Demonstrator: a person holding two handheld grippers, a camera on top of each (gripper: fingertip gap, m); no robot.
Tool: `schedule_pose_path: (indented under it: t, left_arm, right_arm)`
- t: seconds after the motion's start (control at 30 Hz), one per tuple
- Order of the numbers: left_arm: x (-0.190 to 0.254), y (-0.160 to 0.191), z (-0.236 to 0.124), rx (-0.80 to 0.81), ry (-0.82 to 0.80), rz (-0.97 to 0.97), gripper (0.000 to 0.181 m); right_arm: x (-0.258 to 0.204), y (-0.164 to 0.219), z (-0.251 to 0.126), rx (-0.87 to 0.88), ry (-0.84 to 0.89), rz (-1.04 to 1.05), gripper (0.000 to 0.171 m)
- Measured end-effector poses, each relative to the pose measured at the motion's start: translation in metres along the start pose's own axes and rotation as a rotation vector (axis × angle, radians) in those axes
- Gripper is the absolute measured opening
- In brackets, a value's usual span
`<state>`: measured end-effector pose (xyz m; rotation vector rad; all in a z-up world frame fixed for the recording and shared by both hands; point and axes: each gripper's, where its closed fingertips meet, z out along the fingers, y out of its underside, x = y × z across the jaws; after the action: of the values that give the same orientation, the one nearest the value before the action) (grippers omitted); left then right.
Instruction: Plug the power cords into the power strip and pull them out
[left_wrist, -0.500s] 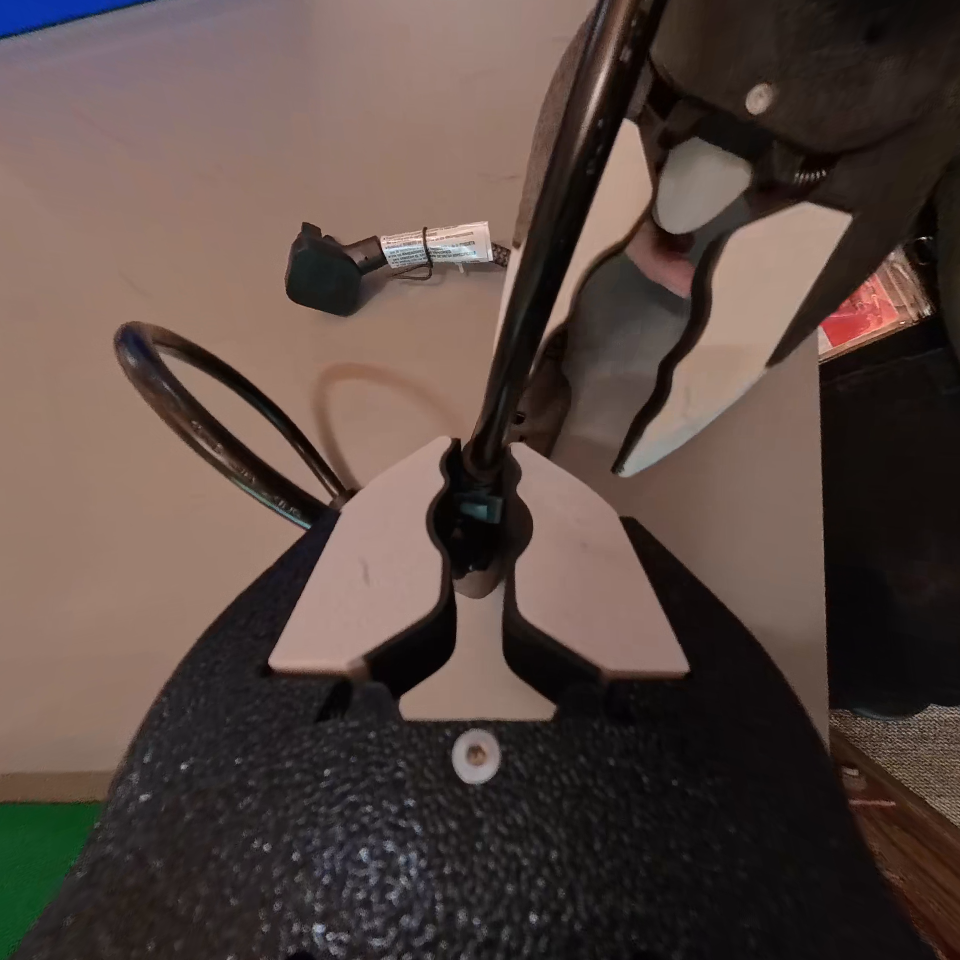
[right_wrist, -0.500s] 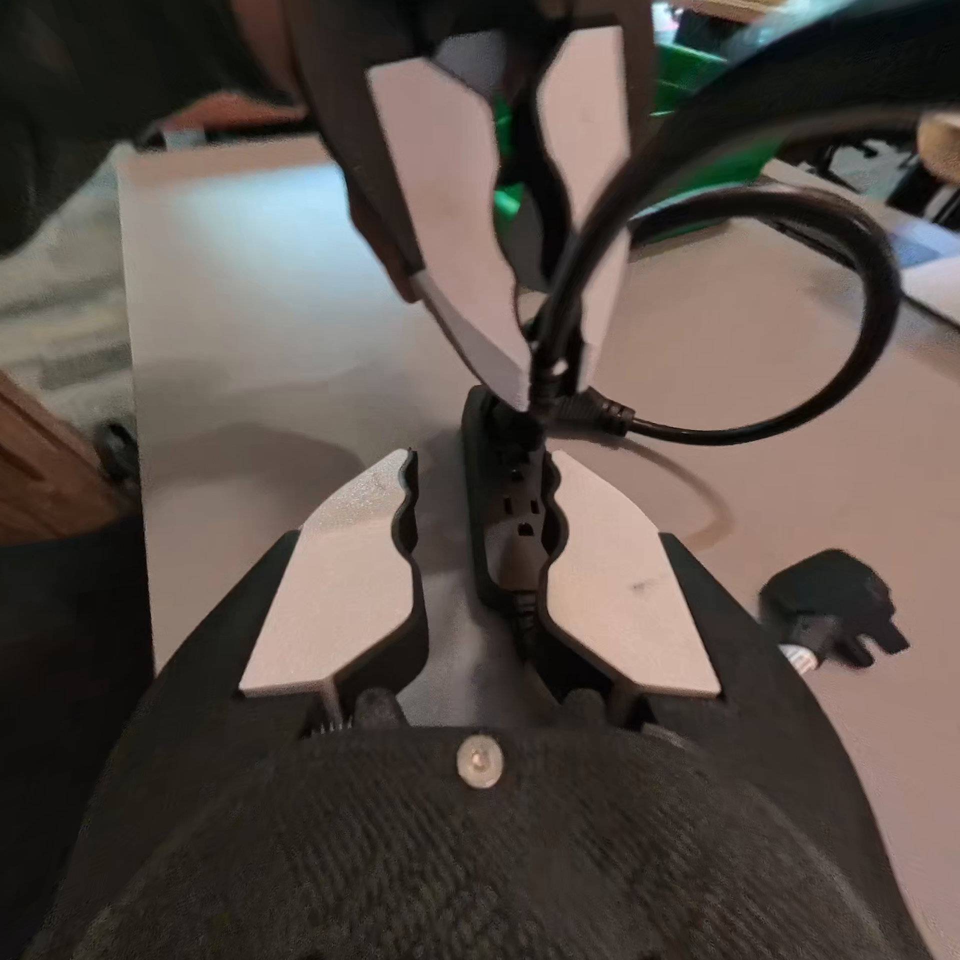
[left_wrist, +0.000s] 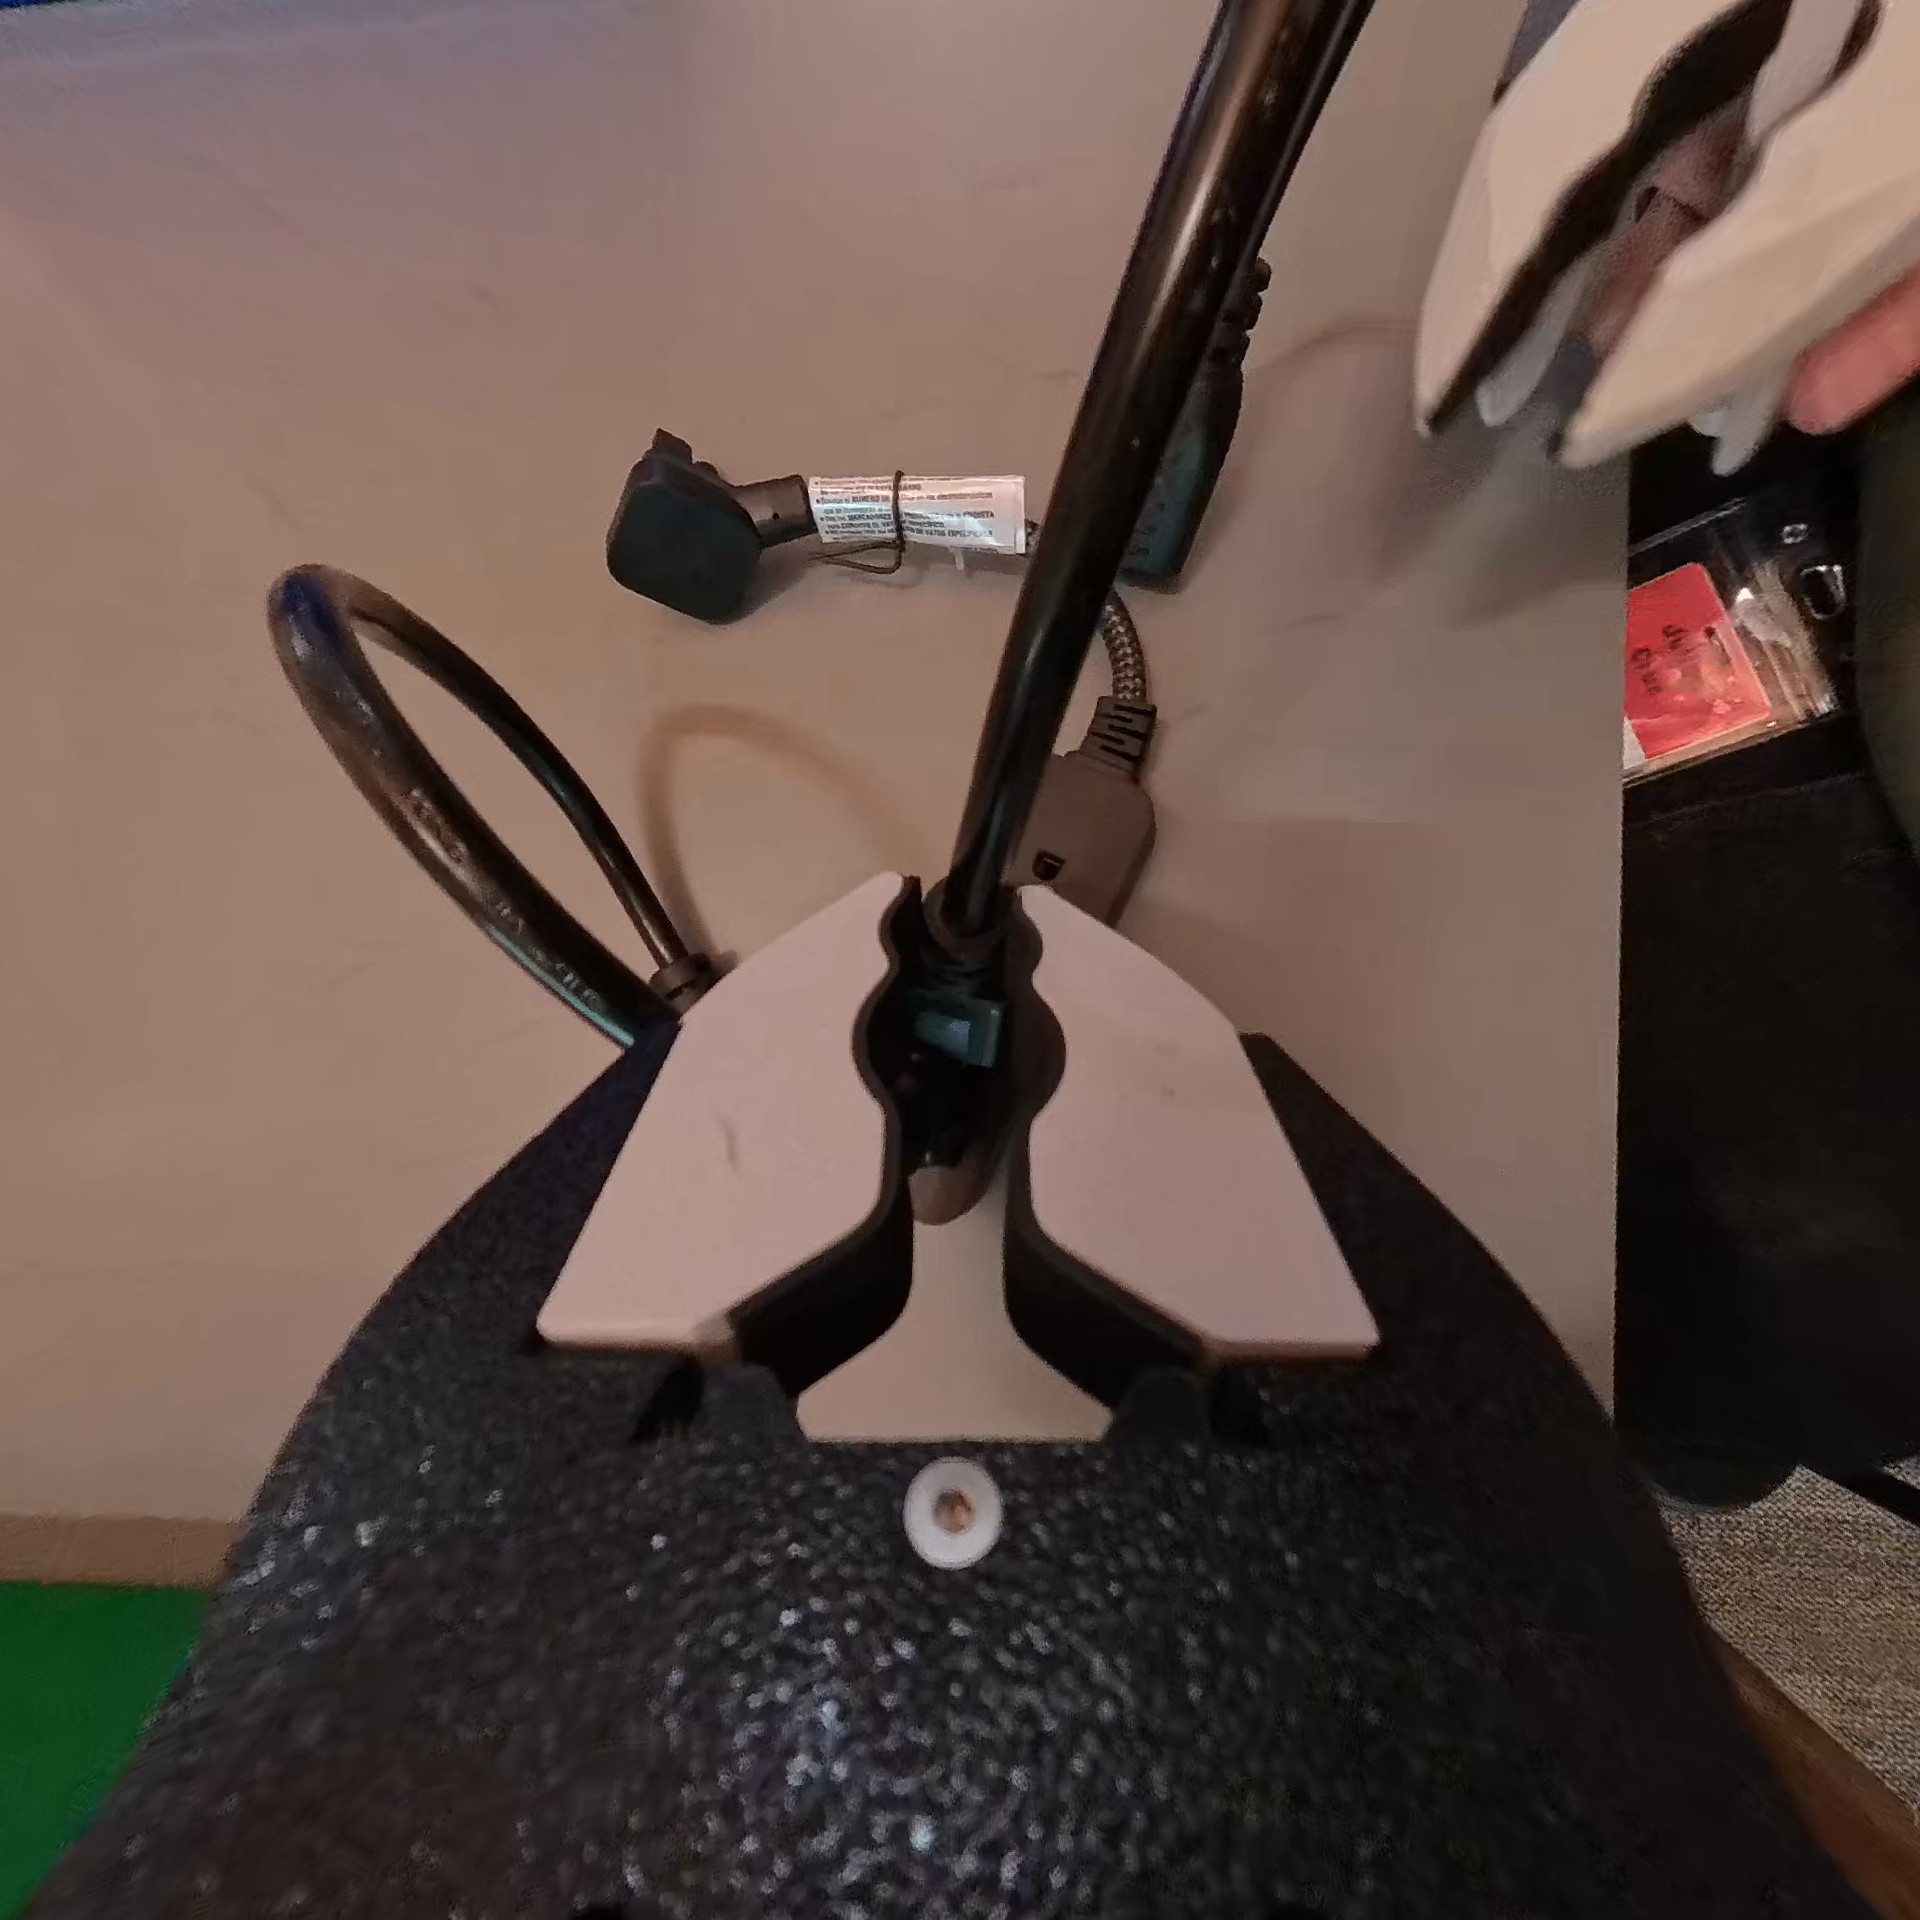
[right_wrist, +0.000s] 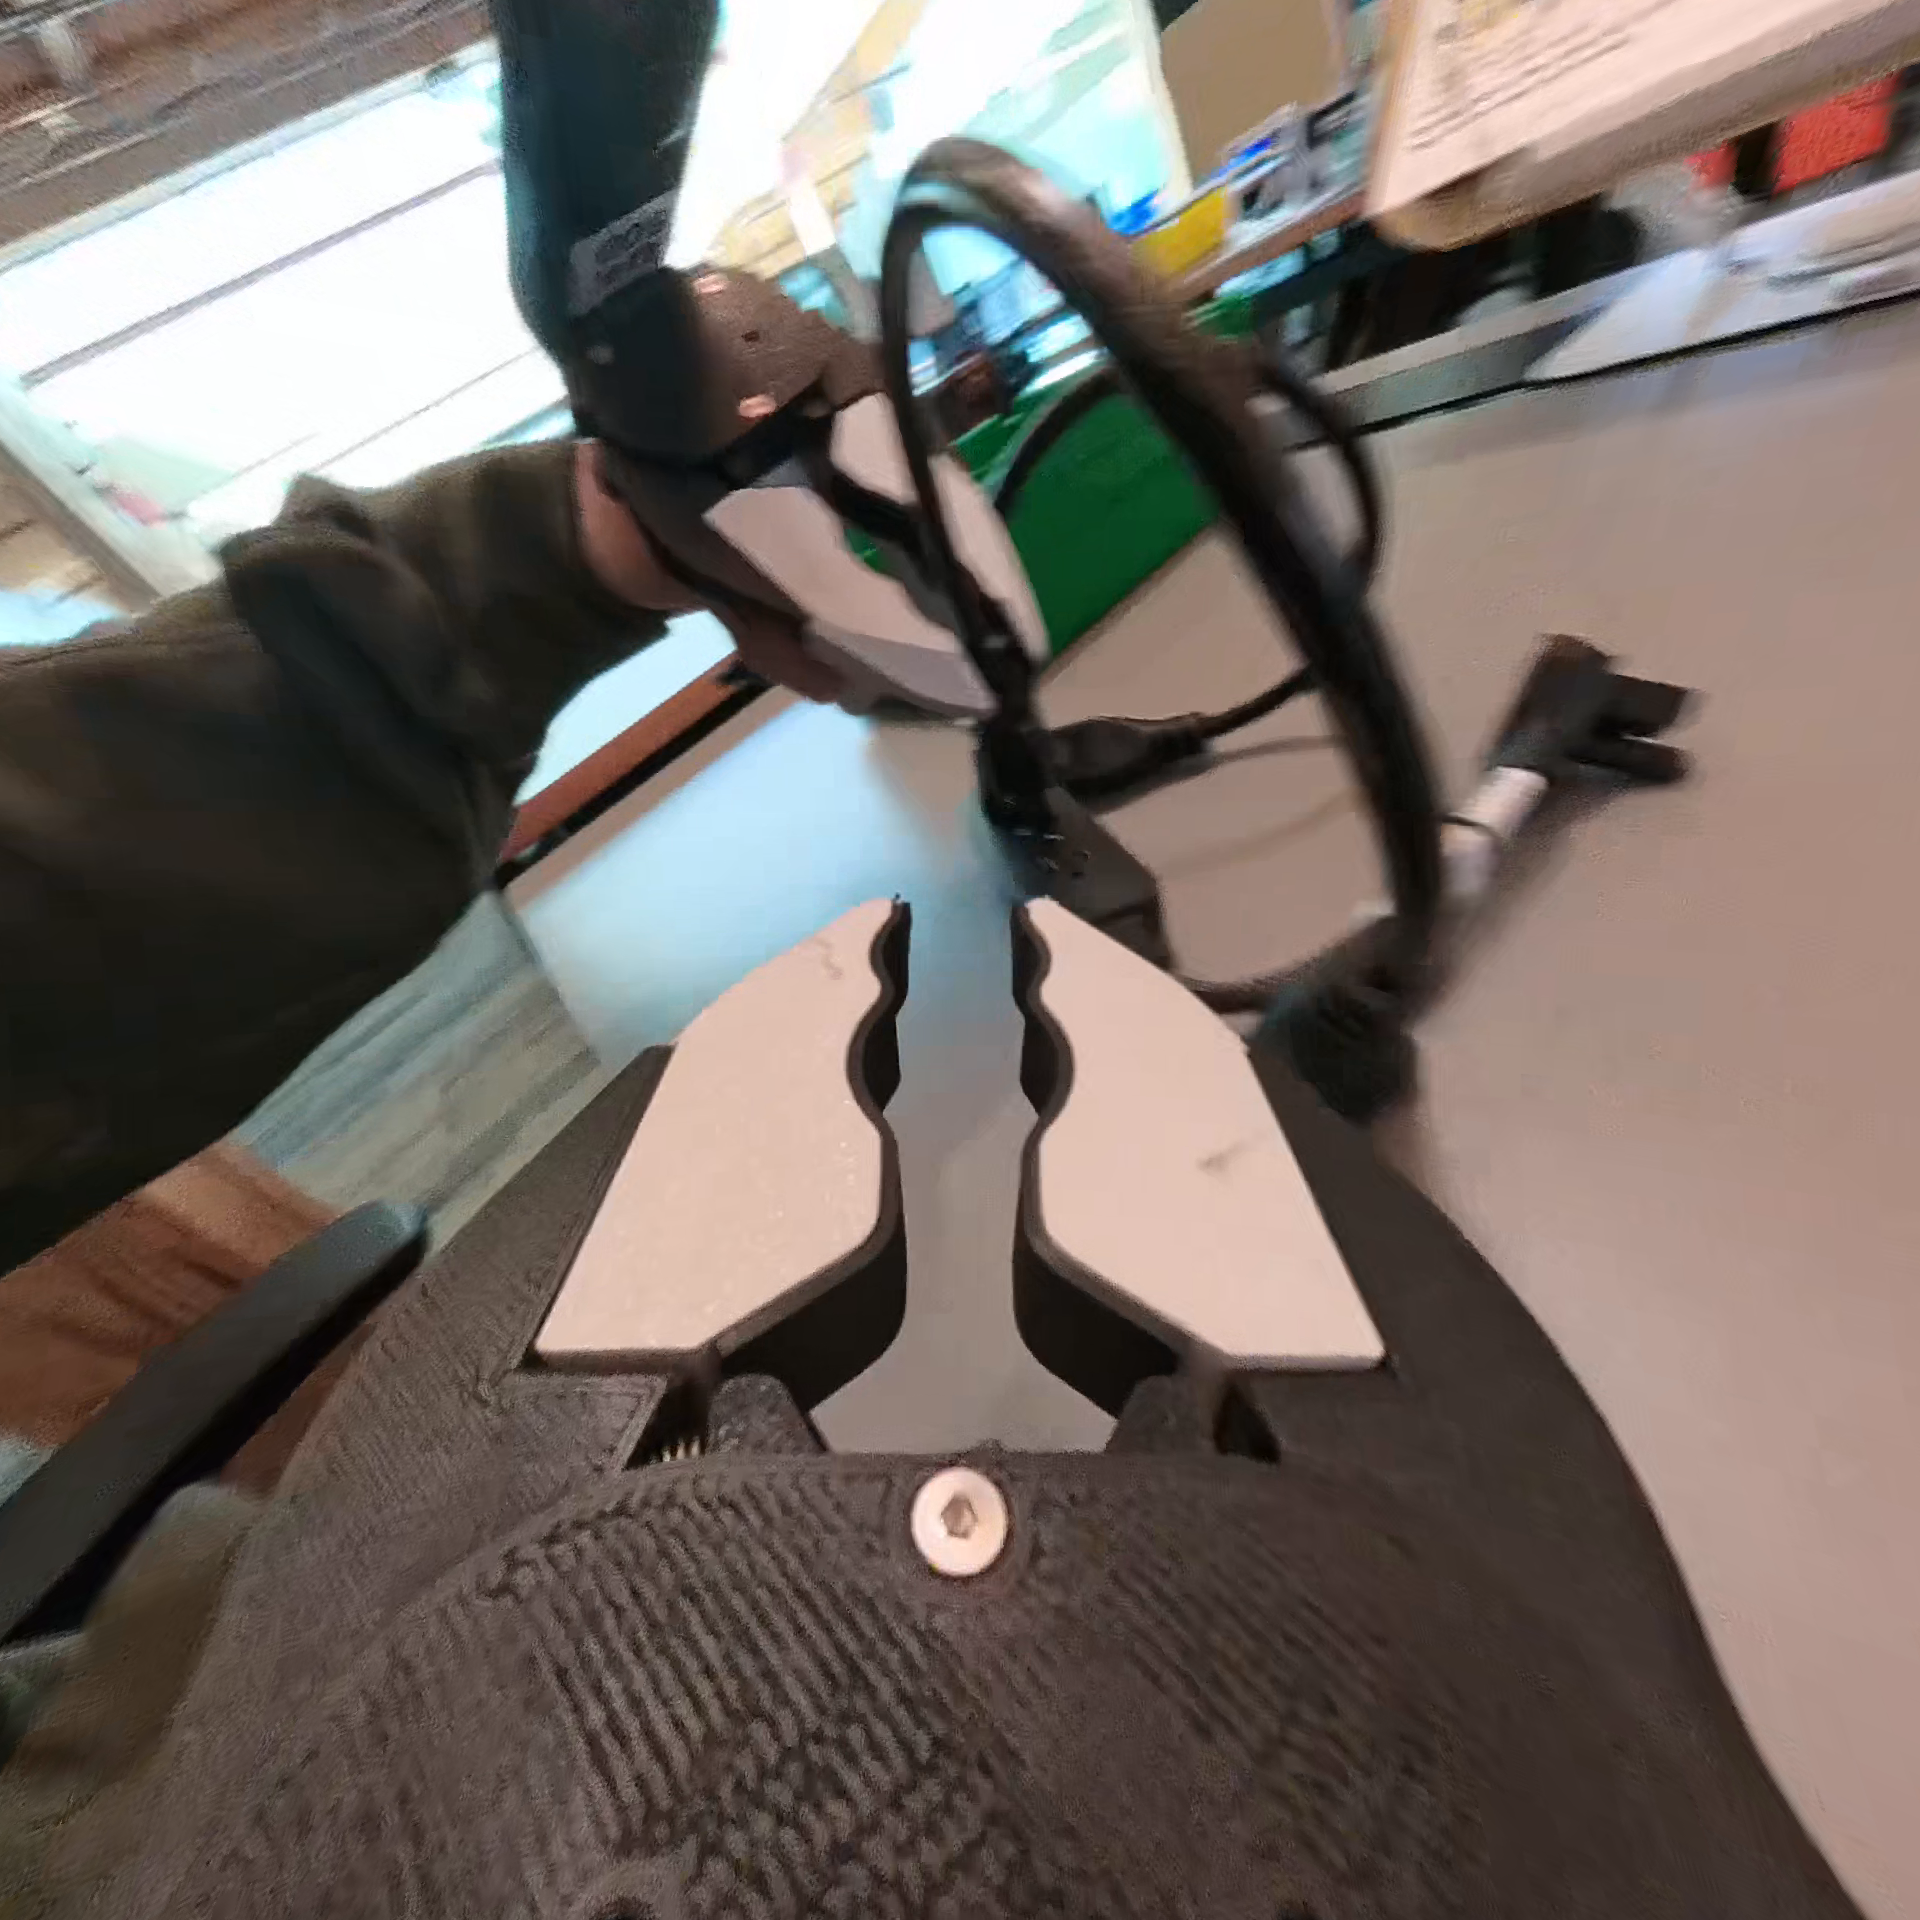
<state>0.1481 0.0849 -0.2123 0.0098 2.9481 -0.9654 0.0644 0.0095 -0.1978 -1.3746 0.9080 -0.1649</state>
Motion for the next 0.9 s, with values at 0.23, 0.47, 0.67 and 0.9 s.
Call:
schedule_pose_path:
  t: [0.23, 0.47, 0.67, 0.9]
  left_arm:
    - [-0.002, -0.001, 0.001, 0.027, -0.001, -0.038, 0.014]
    - [-0.002, -0.001, 0.001, 0.034, -0.007, -0.047, 0.014]
    - [-0.002, -0.002, 0.001, 0.053, -0.011, -0.045, 0.014]
    - [0.0, 0.0, -0.001, 0.065, -0.052, -0.041, 0.014]
  right_arm:
    - [0.049, -0.01, -0.017, -0.019, 0.159, 0.014, 0.024]
    - [0.089, -0.028, -0.028, -0.034, 0.406, -0.223, 0.053]
    - [0.082, -0.043, -0.016, -0.033, 0.344, -0.394, 0.013]
    - [0.077, -0.114, -0.011, -0.025, 0.41, -0.77, 0.009]
